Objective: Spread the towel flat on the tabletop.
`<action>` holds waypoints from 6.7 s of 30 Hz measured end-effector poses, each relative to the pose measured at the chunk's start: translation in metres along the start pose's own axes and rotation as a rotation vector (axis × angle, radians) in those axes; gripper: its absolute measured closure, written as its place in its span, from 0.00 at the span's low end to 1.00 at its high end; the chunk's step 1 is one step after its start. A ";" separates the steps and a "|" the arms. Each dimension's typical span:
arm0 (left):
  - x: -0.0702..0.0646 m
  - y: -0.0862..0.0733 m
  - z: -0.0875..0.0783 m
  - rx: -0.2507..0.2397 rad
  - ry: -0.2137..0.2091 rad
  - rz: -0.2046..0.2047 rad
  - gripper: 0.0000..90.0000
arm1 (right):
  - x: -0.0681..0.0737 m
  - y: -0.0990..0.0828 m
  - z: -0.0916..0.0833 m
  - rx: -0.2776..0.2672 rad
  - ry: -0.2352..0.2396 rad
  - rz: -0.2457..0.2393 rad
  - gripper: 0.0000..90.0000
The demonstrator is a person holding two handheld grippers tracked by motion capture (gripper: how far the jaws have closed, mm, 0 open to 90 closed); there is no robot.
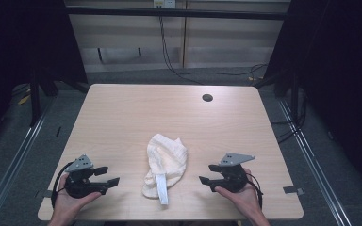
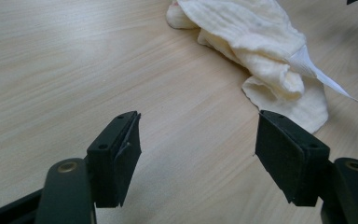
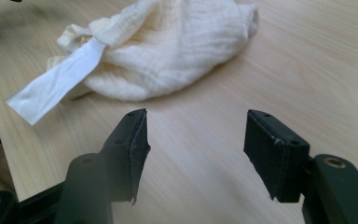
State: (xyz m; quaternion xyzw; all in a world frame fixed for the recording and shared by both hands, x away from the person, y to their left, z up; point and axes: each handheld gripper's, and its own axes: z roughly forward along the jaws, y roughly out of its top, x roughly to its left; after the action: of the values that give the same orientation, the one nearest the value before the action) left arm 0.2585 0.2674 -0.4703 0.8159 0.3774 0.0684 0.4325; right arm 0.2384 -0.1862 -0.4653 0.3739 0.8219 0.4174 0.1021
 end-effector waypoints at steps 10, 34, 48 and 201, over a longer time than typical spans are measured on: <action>-0.002 0.000 -0.001 -0.005 0.006 0.000 0.35 | 0.011 0.043 0.041 0.001 0.118 -0.053 0.48; -0.004 -0.002 -0.002 0.003 -0.011 0.013 0.35 | 0.034 0.062 0.114 0.122 0.222 -0.133 0.49; -0.007 0.000 0.001 0.009 -0.036 0.023 0.37 | 0.032 0.050 0.117 0.172 0.219 -0.145 0.82; -0.089 0.059 0.079 -0.077 -0.368 0.153 0.97 | -0.052 -0.001 -0.047 -0.109 0.007 0.071 0.96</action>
State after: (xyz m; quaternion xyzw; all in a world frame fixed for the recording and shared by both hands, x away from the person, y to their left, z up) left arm 0.2634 0.1357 -0.4555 0.8237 0.2259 -0.0350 0.5189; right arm 0.2519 -0.2517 -0.4436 0.3952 0.7846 0.4662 0.1043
